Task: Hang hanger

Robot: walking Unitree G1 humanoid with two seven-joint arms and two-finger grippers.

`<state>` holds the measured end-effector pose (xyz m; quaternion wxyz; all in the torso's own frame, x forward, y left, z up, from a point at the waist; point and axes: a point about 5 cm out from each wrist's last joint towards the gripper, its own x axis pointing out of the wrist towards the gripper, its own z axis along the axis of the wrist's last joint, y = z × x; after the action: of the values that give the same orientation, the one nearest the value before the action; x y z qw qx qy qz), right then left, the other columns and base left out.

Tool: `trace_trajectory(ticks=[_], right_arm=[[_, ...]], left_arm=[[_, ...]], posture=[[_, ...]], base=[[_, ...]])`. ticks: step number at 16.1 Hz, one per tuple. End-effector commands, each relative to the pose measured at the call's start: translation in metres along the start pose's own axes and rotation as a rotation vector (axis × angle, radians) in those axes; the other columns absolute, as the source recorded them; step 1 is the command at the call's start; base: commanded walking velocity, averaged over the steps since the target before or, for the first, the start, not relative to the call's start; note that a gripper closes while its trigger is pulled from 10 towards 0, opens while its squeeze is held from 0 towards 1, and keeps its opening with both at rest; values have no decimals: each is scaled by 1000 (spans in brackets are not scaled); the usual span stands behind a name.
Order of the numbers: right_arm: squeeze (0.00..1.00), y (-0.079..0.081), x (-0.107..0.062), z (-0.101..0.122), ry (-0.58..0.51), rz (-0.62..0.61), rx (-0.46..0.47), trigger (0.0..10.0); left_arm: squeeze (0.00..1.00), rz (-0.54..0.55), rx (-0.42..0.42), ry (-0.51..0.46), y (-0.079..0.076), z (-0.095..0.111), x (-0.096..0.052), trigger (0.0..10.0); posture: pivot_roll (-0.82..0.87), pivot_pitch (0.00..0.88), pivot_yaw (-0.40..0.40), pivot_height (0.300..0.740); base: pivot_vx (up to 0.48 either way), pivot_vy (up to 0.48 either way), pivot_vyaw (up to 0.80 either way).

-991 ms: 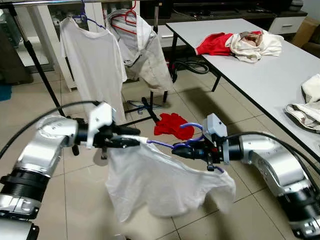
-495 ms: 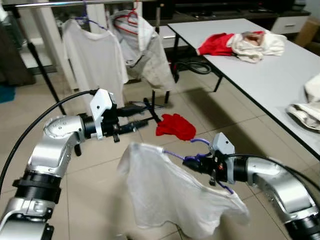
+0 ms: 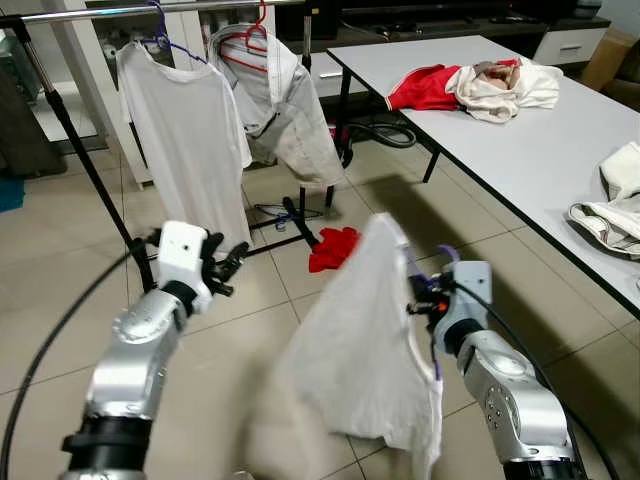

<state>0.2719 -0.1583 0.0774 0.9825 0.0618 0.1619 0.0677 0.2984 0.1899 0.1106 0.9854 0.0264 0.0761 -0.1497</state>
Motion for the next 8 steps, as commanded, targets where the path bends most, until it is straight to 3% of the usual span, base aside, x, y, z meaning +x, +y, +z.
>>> trace_trajectory(ticks=[1,4,8], right_arm=[[0,-9,1,10,-55,-79,-16,10000],[0,-6,3,13,-65,-83,66,10000],[0,-5,3,12,-62,-64,-11,10000]], left_arm=[[0,17,11,-3,-3,3,0,10000],[0,26,14,15,-11,3,2,10000],[0,6,-10,37,-23,-3,8,10000]], posture=[[-140,0,-5,740],[-154,0,3,740],[-157,0,10,740]], base=[[277,0,0],[329,0,0],[376,0,727]])
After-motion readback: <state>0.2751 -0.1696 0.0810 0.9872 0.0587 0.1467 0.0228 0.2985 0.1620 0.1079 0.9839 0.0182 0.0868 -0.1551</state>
